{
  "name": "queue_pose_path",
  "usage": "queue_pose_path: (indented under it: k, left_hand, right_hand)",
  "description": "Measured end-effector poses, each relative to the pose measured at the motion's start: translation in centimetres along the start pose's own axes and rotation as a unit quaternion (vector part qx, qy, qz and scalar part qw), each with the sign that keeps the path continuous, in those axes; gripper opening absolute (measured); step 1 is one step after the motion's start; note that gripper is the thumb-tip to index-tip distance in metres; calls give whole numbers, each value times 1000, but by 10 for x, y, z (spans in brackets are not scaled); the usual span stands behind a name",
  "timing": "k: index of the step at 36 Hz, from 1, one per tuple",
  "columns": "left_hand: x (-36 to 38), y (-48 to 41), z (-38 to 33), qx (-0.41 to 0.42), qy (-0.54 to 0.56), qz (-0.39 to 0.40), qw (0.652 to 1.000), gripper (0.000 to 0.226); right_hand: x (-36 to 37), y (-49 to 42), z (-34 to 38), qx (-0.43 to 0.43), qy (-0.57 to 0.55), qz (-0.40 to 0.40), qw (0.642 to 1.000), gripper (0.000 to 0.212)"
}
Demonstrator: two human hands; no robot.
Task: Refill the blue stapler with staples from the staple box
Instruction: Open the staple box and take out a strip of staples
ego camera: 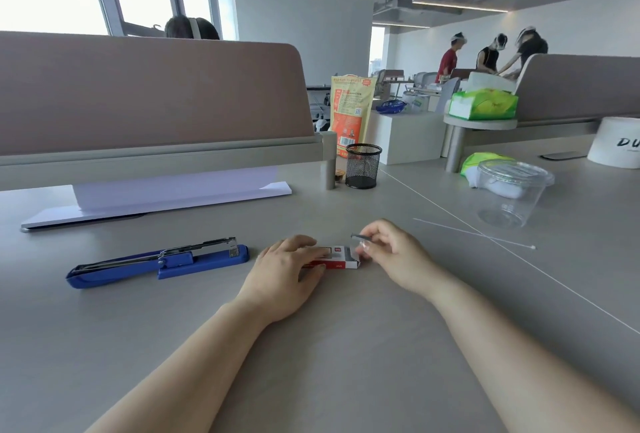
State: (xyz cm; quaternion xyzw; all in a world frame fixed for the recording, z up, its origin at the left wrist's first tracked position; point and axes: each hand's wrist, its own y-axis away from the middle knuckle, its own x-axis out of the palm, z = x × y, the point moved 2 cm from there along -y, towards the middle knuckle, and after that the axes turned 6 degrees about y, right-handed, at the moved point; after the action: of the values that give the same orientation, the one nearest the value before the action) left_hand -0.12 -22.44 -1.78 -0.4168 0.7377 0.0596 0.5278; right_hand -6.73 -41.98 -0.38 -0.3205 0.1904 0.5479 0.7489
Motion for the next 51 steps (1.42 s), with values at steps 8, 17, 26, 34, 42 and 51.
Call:
queue_pose_path:
  k: [8, 17, 26, 34, 42, 51]
  left_hand:
    - [0, 1, -1, -2, 5, -2, 1000, 36]
    - [1, 1, -1, -10, 6, 5, 1000, 39]
    - [2, -1, 0, -14, 13, -4, 1000, 38]
    - [2, -3, 1, -18, 13, -1, 1000, 38]
    - [1, 0, -2, -10, -11, 7, 1000, 37]
    - [-58, 23, 8, -69, -15, -141, 988, 48]
  right_hand:
    - [3, 5, 9, -14, -23, 25, 999, 11]
    - [2, 7, 13, -27, 33, 19, 999, 5]
    - [6, 10, 25, -43, 72, 17, 996, 6]
    - [17, 8, 28, -39, 81, 1, 996, 11]
    - [15, 7, 27, -34, 83, -43, 995, 14]
    - [32, 10, 58, -85, 58, -88, 991, 11]
